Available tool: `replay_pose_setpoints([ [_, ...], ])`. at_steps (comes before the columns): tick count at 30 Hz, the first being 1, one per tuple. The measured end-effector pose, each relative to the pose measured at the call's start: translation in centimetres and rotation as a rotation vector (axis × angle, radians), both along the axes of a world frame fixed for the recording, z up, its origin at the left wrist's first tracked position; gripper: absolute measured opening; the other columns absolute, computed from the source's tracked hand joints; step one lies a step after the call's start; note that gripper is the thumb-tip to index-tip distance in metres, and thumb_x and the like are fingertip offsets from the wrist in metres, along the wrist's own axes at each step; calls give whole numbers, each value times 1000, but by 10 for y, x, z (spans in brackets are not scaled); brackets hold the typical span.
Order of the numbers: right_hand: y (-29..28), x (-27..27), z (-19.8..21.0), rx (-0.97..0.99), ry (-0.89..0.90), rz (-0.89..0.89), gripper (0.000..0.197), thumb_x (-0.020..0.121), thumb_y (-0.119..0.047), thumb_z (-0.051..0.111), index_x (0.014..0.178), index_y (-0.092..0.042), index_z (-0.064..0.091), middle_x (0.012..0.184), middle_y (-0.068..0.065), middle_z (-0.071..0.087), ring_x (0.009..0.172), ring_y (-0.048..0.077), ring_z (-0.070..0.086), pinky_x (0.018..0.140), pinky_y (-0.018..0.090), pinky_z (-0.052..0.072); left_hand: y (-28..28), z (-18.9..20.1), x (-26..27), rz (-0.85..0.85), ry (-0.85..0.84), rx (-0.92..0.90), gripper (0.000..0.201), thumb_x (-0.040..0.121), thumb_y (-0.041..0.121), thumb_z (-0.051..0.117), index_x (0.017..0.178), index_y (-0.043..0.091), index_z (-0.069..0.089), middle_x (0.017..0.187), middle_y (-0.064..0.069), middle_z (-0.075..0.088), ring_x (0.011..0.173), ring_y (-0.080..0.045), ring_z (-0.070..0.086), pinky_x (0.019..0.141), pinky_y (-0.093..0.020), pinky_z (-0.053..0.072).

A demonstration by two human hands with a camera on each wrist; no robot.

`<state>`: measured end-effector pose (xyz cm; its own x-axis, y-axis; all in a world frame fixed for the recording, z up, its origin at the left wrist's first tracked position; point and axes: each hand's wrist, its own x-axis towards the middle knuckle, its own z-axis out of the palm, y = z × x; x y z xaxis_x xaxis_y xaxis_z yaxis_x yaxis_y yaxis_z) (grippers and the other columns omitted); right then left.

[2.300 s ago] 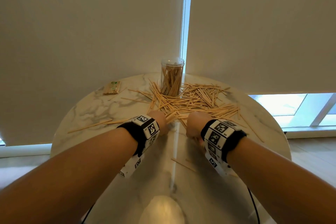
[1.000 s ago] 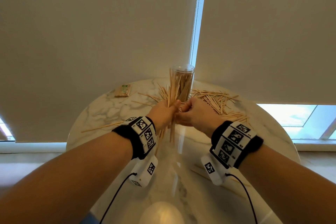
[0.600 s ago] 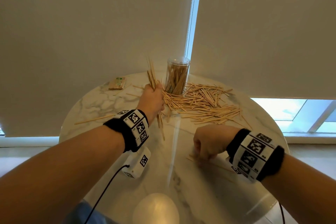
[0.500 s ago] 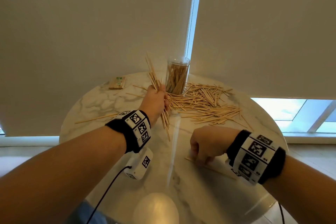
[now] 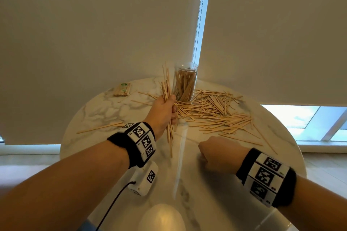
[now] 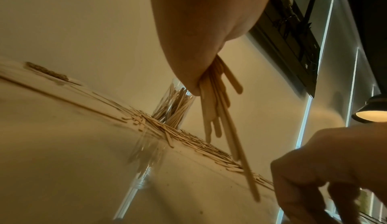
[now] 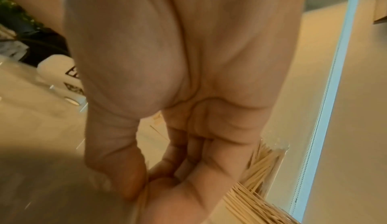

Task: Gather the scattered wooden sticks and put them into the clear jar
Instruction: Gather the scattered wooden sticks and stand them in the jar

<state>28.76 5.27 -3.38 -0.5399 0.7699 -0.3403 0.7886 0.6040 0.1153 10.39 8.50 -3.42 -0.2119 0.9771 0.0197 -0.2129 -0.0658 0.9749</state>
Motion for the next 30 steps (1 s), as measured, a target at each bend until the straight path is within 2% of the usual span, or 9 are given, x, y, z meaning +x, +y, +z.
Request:
replay_pose_setpoints([
  [4,23,1,8,-5,194,-84,17,94,-27,59,107,-17,61,96,-1,61,84,15,55,80,28,53,2,-1,3,-25,1,-23,16,106,28,42,99,15,49,72,-2,51,53,-11,45,49,-26,40],
  [7,56,-2,28,-73,660,-186,9,92,-24,66,98,-18,62,90,-1,66,80,15,65,78,29,58,7,3,6,-32,-31,-65,23,107,29,39,113,12,53,94,-15,69,78,-24,66,67,-36,57],
  [9,77,-9,42,-186,1030,-239,8,88,-16,70,94,-13,66,85,4,71,76,20,70,76,37,62,11,6,9,-113,-66,-80,28,108,28,37,119,10,54,108,-20,71,92,-31,69,84,-47,56],
  [12,101,-27,57,-254,1325,-258,9,84,-11,72,91,-6,69,77,3,70,72,19,68,71,34,59,18,11,15,-228,-71,-71,32,108,31,37,122,11,56,91,-16,73,75,-29,69,76,-45,57],
  [16,126,-45,70,-190,1328,-185,11,86,-12,74,93,-4,70,77,3,69,68,12,61,65,28,51,35,13,7,-117,75,41,35,103,47,41,125,21,47,65,5,45,49,-8,41,48,-26,42],
  [19,137,-50,77,-196,1375,-119,18,89,-13,71,106,-8,69,98,8,73,87,19,69,77,27,58,43,18,-4,-73,326,170,42,95,61,42,112,25,52,59,15,46,48,-3,39,48,-24,36],
  [24,144,-45,98,162,1707,-188,40,101,-44,50,139,-30,47,130,-13,56,117,2,56,94,27,50,56,23,-14,-93,721,241,33,97,59,44,109,32,59,73,17,64,58,-2,57,56,-33,47],
  [26,142,-45,101,184,1577,-145,34,104,-44,42,128,-29,61,123,-16,63,113,-2,57,99,29,46,61,20,-11,-166,821,284,36,96,59,47,113,29,59,92,4,68,79,-17,64,73,-45,55],
  [30,139,-52,91,112,1200,-41,46,105,-44,37,89,-25,76,90,-11,74,91,3,66,93,38,52,73,20,-7,-188,825,298,23,98,45,52,113,29,58,98,5,68,91,-14,64,85,-44,54],
])
